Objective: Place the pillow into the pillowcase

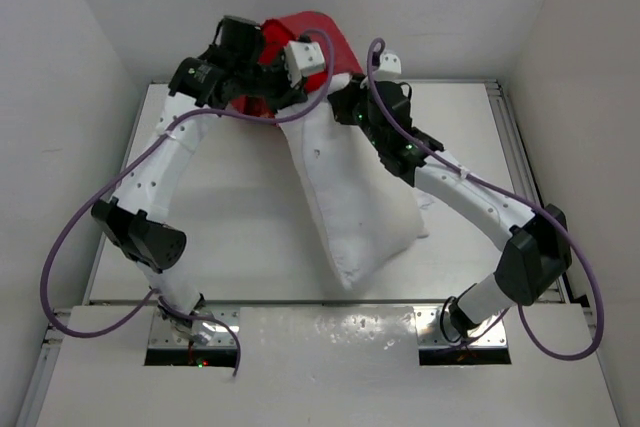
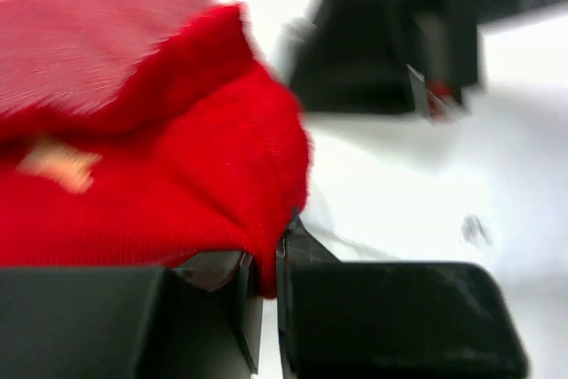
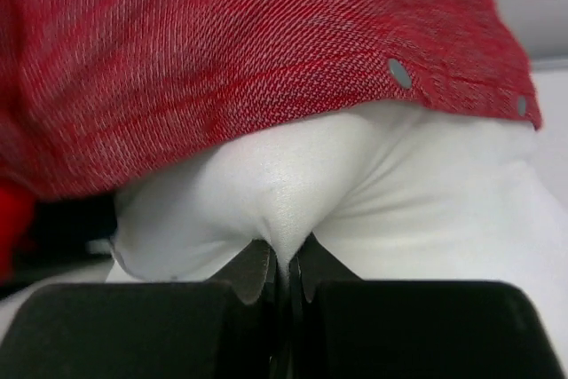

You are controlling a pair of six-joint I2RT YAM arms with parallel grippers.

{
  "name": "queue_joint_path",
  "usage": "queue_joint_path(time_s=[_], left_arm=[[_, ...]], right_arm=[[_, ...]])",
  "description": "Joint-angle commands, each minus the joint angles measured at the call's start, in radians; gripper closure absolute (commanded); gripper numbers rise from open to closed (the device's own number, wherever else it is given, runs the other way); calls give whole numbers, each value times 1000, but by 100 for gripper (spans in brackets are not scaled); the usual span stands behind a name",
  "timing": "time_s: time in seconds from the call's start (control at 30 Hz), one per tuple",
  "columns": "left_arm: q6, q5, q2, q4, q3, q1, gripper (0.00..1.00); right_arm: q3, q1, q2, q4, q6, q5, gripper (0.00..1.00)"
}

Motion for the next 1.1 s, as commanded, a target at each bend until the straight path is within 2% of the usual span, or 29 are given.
queue_joint_path(time_s=[0.0, 0.1, 0.23, 0.33, 0.4, 0.5, 0.53, 0.57, 0.6, 0.63, 0.67, 0.7, 0.77, 0.83, 0.87, 0.9, 0.93, 0.97, 1.0, 1.03, 1.07], left_arm=[[74, 146, -16, -164, -124, -67, 100], [125, 210, -56, -187, -266, -41, 100], [330, 296, -105, -262, -448, -36, 100], [355, 326, -137, -218, -570, -35, 100], [354, 347, -144, -191, -597, -27, 100], [314, 355, -148, -177, -589, 7, 61], [324, 358, -153, -193, -589, 19, 55], [340, 364, -154, -209, -560, 31, 41], [373, 372, -157, -259, -542, 62, 37], [395, 381, -159, -291, -519, 77, 26], [413, 399, -156, -319, -465, 94, 2], [429, 410, -153, -360, -437, 108, 0], [386, 416, -139, -361, -369, 146, 0], [357, 434, -121, -359, -325, 175, 0], [337, 457, -101, -306, -302, 186, 0], [171, 456, -93, -233, -307, 202, 0], [41, 397, -82, -31, -320, 203, 0], [-170, 335, -75, 66, -354, 194, 0], [-236, 245, -67, 134, -362, 176, 0], [-278, 39, -32, 217, -359, 154, 4], [-295, -39, -12, 230, -350, 101, 7]], right_arm=[[11, -13, -46, 317, 76, 118, 100], [-21, -31, -58, 326, 94, 135, 100], [-35, -41, -44, 298, 108, 124, 100], [-60, -31, -21, 269, 148, 78, 100], [-103, -7, 5, 254, 154, 63, 100], [-187, 19, 22, 231, 150, 2, 100], [-207, 24, 23, 220, 144, -22, 100], [-244, 30, 20, 209, 133, -49, 100], [-264, 33, 16, 197, 118, -78, 100], [-281, 33, 8, 191, 76, -149, 100], [-307, 30, -1, 180, 47, -174, 82], [-318, 33, -24, 156, 15, -193, 64], [-322, 27, -47, 116, -89, -241, 18], [-312, 6, -81, 32, -149, -243, 8], [-301, -7, -93, -5, -157, -270, 6], [-293, -22, -116, -22, -160, -283, 6], [-278, -63, -128, -38, -162, -307, 7], [-267, -80, -136, -71, -160, -312, 28], [-253, -105, -145, -93, -156, -313, 51], [-212, -149, -144, -123, -151, -310, 72], [-188, -171, -139, -200, -148, -300, 96]])
